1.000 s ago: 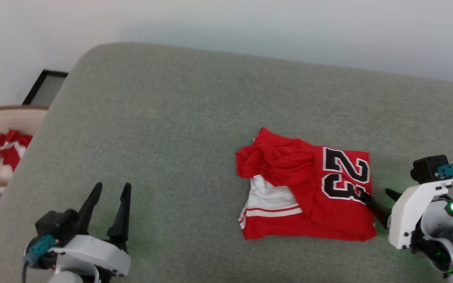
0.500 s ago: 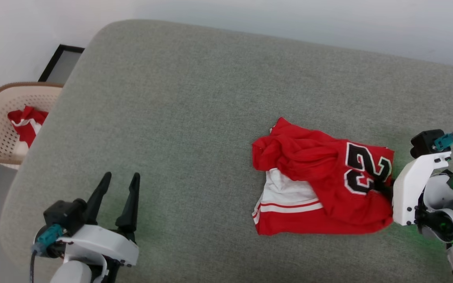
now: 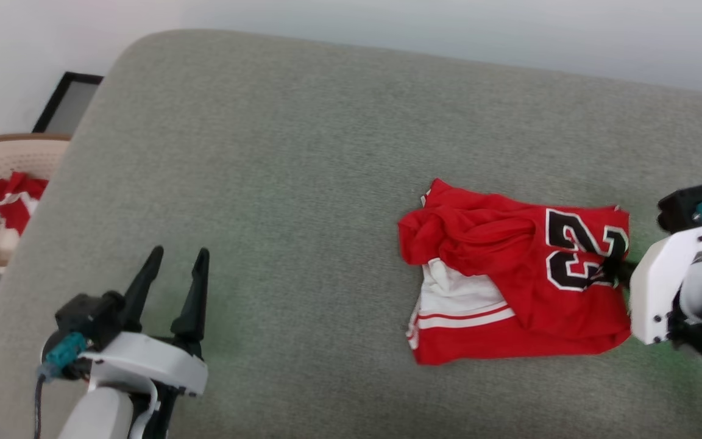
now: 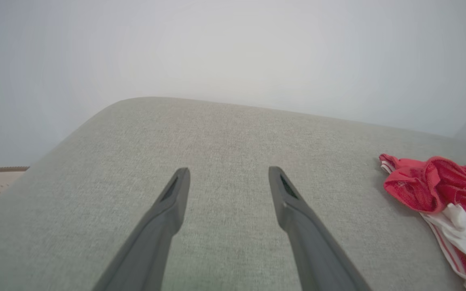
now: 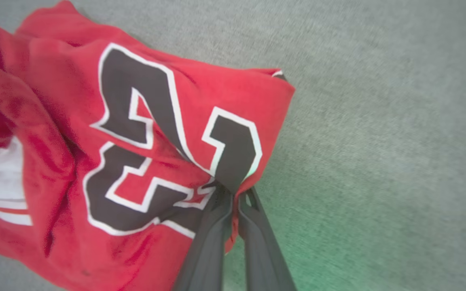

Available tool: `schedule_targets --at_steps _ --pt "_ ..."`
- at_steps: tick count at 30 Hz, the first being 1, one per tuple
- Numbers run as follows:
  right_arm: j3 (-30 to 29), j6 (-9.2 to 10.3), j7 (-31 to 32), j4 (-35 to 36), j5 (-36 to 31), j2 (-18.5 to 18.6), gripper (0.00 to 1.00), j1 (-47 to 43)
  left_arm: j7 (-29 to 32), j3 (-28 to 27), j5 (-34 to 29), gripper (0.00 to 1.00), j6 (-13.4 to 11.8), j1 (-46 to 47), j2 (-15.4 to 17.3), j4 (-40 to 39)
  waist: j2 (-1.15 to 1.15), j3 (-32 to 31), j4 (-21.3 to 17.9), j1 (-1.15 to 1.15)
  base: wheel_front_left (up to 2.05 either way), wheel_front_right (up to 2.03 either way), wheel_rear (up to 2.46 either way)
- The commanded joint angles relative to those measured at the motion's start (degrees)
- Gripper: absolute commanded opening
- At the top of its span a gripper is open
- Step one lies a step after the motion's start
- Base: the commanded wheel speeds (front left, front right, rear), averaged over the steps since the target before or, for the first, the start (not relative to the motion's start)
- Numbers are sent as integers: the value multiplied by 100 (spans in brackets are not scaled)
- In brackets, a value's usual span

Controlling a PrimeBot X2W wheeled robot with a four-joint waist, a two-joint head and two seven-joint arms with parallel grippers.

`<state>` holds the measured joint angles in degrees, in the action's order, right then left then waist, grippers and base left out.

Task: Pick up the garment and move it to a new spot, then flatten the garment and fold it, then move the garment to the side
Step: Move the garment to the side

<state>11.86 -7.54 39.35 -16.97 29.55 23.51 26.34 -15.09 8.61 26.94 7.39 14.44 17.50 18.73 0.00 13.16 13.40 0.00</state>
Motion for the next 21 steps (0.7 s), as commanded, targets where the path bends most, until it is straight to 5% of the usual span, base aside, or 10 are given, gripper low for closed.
schedule_targets --at_steps 1,10,21 --pt "-33 12 5 151 -60 128 0 -26 -4 17 -46 100 10 104 30 -39 0 35 -123 0 0 0 0" --pt "-280 12 -7 689 -69 713 0 48 -3 294 -100 100 10 513 161 -87 0 193 -698 0 0 0 0" --pt "-90 12 -502 478 93 1481 0 620 -1 797 -69 100 10 1170 344 -39 0 534 -1581 0 0 0 0"
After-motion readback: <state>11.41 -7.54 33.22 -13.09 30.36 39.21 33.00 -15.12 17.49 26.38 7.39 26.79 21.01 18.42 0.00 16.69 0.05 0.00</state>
